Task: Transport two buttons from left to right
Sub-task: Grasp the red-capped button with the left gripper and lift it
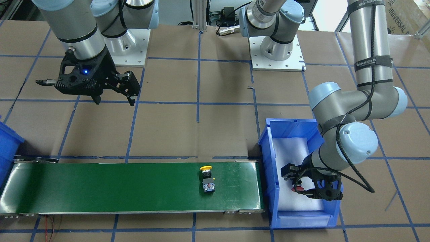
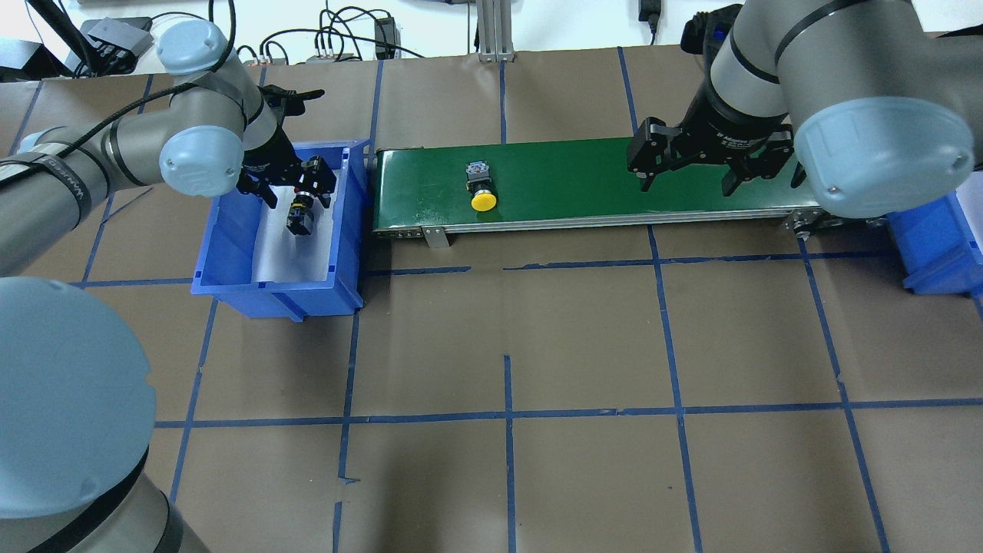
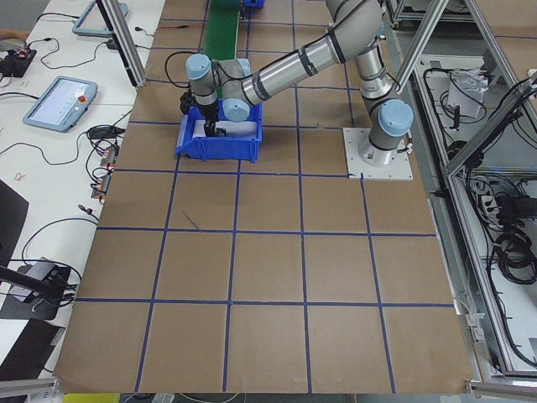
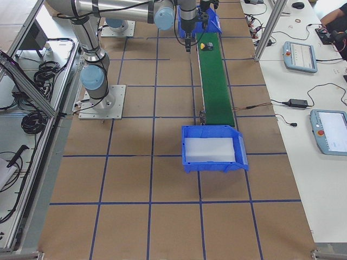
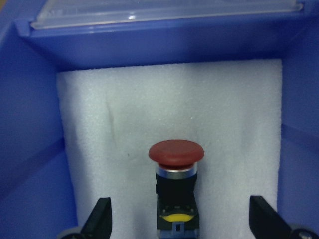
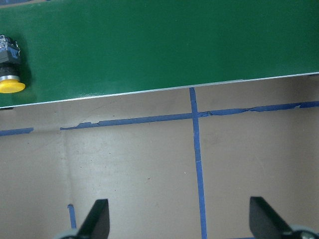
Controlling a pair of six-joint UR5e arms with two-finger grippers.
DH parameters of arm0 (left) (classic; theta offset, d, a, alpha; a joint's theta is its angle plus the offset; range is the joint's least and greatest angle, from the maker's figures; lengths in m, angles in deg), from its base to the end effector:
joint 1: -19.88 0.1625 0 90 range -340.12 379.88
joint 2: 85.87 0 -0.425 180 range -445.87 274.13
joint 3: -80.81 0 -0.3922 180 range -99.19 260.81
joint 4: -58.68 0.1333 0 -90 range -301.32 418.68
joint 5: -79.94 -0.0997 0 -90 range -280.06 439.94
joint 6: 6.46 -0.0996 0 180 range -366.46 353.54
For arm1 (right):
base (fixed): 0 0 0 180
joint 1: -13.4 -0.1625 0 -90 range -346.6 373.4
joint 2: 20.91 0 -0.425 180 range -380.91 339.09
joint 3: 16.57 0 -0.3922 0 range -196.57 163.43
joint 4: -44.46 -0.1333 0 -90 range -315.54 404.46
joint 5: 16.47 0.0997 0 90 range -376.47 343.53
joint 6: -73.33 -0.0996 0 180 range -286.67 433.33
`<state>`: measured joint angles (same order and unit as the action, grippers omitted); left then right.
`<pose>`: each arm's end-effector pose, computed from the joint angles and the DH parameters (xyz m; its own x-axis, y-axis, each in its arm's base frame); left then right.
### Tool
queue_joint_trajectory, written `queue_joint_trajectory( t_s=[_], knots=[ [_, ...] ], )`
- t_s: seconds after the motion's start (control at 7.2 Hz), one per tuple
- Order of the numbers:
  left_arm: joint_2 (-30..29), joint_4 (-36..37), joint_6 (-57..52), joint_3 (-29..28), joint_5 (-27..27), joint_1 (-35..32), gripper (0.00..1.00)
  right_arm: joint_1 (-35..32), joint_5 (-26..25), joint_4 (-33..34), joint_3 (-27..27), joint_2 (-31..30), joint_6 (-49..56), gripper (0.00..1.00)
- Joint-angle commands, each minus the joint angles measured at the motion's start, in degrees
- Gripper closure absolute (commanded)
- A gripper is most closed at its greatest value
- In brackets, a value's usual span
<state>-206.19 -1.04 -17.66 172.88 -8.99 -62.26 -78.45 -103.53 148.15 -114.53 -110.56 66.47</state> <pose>-0.0461 -0.6542 0.2161 -0.9980 0.0575 0.0255 0.0583 0.9978 0.0325 0.1545 -0.4945 0.4411 -0.9947 0.0821 -0.0619 0.0873 0.9924 -0.0870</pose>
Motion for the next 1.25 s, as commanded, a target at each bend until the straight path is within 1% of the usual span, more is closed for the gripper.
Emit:
queue_joint_trajectory(
  t_s=[0.0,0.14,0.28,0.42,0.56,0.83,0.97,1.11],
  knots=[
    [-0.44,0.74,0.03,0.57,-0.1,-0.04,0.2,0.0,0.05,0.01,-0.3,0.0,0.0,0.0],
    [-0.36,0.74,0.03,0.66,-0.27,0.05,0.51,0.0,0.05,0.01,-0.3,0.0,0.0,0.0],
    [-0.36,0.74,0.21,0.49,-0.19,-0.04,0.67,0.0,0.05,0.01,-0.3,0.0,0.0,0.0],
    [-0.18,0.74,0.38,0.49,0.16,-0.04,0.79,0.0,0.05,0.01,-0.3,0.0,0.0,0.0],
    [0.69,0.05,0.3,-0.47,-0.36,-0.04,0.85,0.0,0.05,0.01,-0.3,0.0,0.0,0.0],
    [2.88,-2.14,0.91,-0.66,-0.45,-0.04,0.85,0.0,-0.04,0.01,-0.3,0.0,0.0,0.0],
    [5.24,-3.98,1.0,-0.92,-0.45,-0.04,0.85,0.0,-0.04,0.01,-0.3,0.0,0.0,0.0],
    [7.36,-7.13,1.17,-1.7,-0.45,-0.04,0.82,0.0,-0.04,0.01,-0.3,0.0,0.0,0.0]
  ],
)
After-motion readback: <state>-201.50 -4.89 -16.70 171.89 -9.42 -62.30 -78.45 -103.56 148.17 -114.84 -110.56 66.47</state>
